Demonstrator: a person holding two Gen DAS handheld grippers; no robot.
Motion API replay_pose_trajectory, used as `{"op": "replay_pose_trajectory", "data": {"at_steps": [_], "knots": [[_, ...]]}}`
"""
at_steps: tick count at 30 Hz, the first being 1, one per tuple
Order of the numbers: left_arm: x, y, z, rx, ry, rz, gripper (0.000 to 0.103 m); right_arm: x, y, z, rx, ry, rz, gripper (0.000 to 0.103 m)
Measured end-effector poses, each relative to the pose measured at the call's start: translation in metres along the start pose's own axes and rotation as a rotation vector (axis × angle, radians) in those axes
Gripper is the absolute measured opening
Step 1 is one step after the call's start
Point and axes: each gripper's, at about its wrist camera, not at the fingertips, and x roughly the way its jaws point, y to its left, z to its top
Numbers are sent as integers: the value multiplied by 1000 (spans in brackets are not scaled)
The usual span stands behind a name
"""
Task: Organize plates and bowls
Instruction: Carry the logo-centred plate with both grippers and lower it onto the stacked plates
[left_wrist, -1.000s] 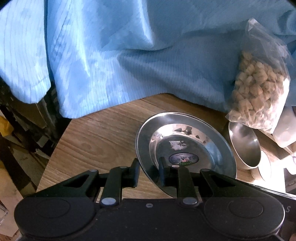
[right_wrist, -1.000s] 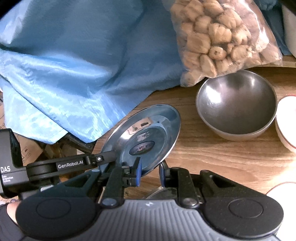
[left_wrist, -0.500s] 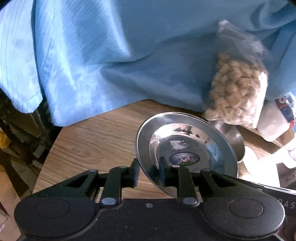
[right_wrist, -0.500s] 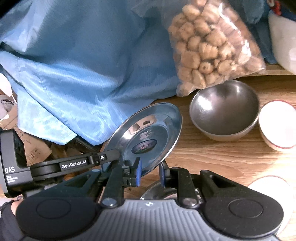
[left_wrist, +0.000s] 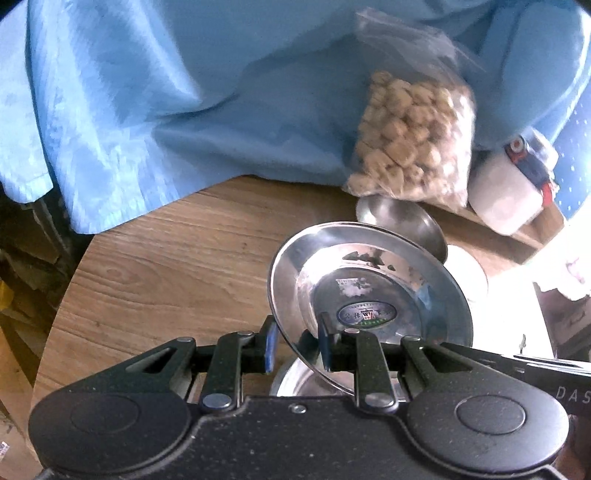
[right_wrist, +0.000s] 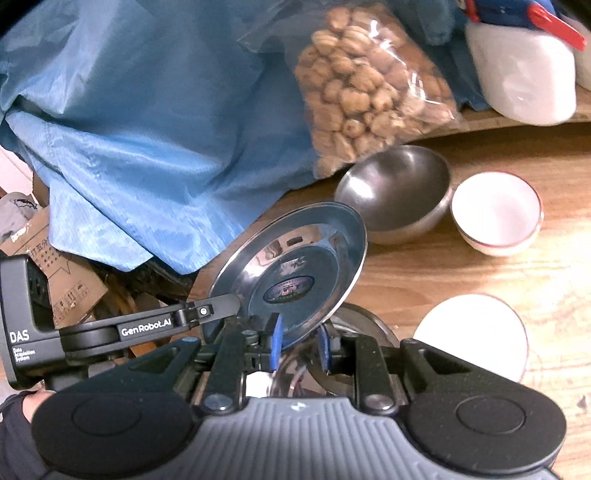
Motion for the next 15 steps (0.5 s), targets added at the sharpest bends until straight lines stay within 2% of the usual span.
{"op": "replay_pose_trajectory", "data": {"at_steps": [9, 15], "knots": [[-8, -9, -18, 40, 10, 14, 26, -10, -8, -12, -1, 44, 24, 26], [-13, -6, -36, 13, 40, 20, 26, -11, -6, -24, -43, 100, 43, 27]]}}
